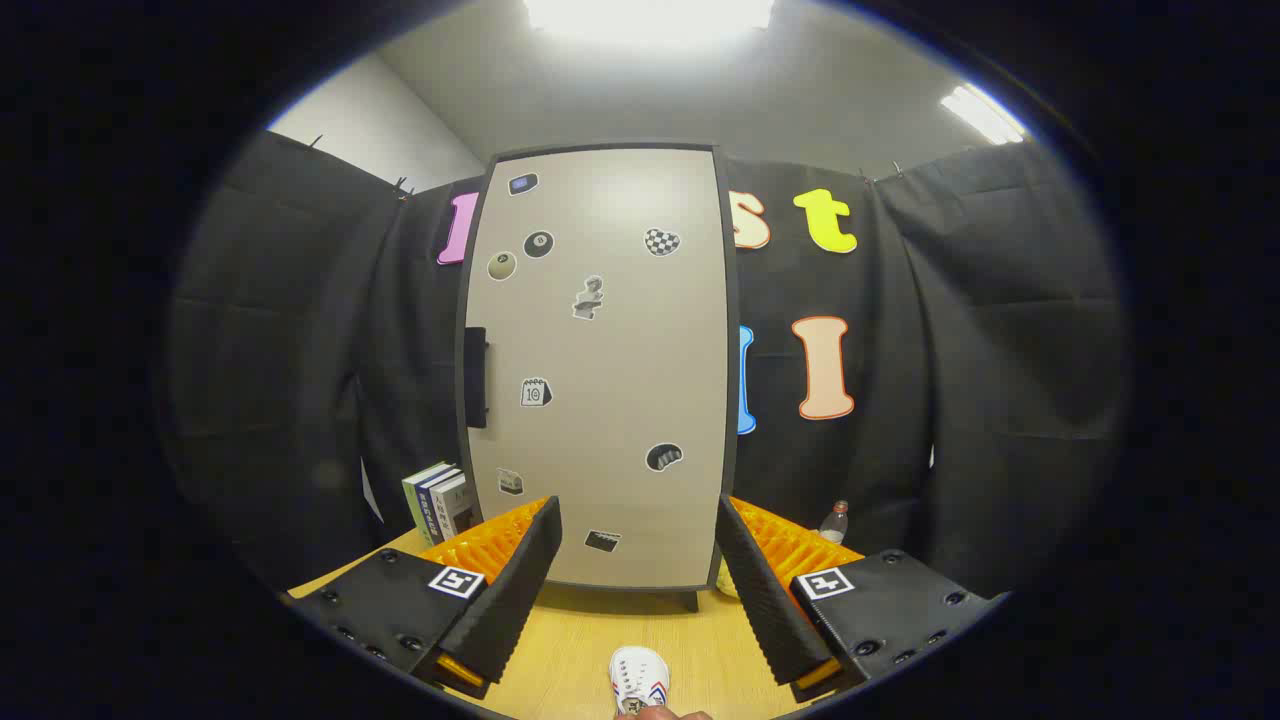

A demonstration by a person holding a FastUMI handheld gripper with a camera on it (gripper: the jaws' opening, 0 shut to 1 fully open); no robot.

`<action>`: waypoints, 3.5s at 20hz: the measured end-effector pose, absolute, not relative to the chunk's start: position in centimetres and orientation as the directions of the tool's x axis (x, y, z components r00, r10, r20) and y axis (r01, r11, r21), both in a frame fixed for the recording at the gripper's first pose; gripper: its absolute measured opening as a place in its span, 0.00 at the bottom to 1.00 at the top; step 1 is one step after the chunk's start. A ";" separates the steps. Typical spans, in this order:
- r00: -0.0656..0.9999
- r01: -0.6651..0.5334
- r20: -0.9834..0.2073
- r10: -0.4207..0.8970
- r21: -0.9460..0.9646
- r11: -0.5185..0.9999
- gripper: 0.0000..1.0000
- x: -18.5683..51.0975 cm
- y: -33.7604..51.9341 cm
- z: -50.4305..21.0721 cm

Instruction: Open the shoe cabinet door, grab the shoes and put them into the shoe cabinet, then close the shoe cabinet door.

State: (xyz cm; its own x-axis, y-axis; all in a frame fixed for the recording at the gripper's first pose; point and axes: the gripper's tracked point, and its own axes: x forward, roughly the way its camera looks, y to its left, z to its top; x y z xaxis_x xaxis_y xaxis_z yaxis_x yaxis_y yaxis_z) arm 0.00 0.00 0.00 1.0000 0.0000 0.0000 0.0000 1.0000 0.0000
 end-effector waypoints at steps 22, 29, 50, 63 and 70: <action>1.000 -0.001 0.011 0.001 0.018 1.000 0.97 -0.9 1.7 0.7; 0.999 0.029 -0.036 -0.029 -0.025 0.999 0.97 0.8 2.4 0.6; 0.991 -0.131 0.017 0.133 -0.092 0.987 0.97 18.7 18.3 9.0; 0.992 -0.088 -0.095 0.082 -0.062 0.994 0.76 25.8 21.0 4.9; 0.989 -0.116 -0.093 0.112 -0.032 0.993 0.30 25.9 22.0 4.9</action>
State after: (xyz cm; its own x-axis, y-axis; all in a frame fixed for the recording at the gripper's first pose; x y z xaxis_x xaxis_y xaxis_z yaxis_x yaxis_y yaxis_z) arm 25.92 21.96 4.95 0.9893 0.1123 -0.0934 -0.1157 0.9928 -0.0321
